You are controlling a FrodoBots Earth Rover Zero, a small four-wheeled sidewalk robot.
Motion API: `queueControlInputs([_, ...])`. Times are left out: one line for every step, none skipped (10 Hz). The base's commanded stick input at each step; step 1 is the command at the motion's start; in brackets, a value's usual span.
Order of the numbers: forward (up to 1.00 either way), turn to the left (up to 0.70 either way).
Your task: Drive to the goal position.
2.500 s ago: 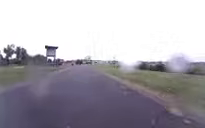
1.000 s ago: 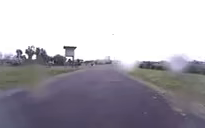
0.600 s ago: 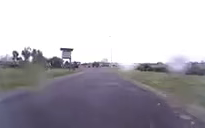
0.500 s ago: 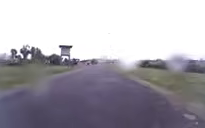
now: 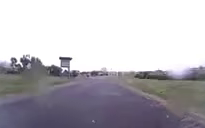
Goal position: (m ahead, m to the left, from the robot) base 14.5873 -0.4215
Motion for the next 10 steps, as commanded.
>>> queueControlInputs([1.00,0.00])
queueControlInputs([1.00,0.00])
queueControlInputs([1.00,0.00])
queueControlInputs([1.00,0.00])
queueControlInputs([1.00,0.01])
queueControlInputs([1.00,0.17])
queueControlInputs([1.00,0.31])
queueControlInputs([1.00,0.15])
queueControlInputs([1.00,0.00])
queueControlInputs([1.00,0.00])
